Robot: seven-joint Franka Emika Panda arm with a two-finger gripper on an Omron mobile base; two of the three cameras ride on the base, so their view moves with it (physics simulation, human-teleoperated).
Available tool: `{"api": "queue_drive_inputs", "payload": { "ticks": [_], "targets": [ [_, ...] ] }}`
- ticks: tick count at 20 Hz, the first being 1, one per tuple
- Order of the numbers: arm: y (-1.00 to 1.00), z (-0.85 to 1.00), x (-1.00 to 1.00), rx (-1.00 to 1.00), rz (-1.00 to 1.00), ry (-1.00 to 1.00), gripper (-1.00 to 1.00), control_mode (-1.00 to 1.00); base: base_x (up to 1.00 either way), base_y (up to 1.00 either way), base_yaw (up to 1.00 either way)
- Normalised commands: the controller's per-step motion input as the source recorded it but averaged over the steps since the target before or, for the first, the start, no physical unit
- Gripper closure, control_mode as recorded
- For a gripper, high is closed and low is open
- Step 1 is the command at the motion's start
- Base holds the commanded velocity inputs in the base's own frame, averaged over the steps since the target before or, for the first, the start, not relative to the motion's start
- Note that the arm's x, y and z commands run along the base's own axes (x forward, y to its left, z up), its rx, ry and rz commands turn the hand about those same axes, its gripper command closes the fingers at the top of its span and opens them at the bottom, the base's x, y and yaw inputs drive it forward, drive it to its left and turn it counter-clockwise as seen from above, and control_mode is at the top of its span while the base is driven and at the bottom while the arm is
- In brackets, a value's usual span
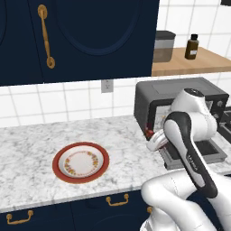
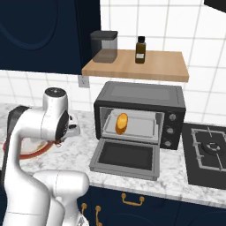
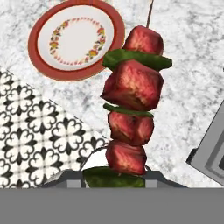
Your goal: Pick up the kebab skewer and baguette bread, and place them inside the toaster oven. Close the toaster oven door and start by setting the timer.
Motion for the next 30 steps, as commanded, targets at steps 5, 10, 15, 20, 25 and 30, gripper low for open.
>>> {"api": "queue_drive_inputs", "payload": {
  "ticks": [5,10,15,20,25,30],
  "targets": [
    [-0.97,0.23,-0.09,-0.05,-0.11,0.05,1.00,-1.00,0.00,0.00,0.00],
    [-0.88,-0.10,-0.35,-0.02,-0.09,-0.07,1.00,-1.00,0.00,0.00,0.00],
    [-1.00,0.00,-0.05,0.00,-0.13,0.00,1.00,-1.00,0.00,0.00,0.00],
    [-0.86,0.09,0.42,0.06,-0.15,0.00,1.00,-1.00,0.00,0.00,0.00],
    [-0.50,0.14,0.78,0.15,-0.20,0.01,1.00,-1.00,0.00,0.00,0.00],
    [-0.04,-0.21,0.39,0.06,-0.11,0.00,1.00,-1.00,0.00,0.00,0.00]
  ]
}}
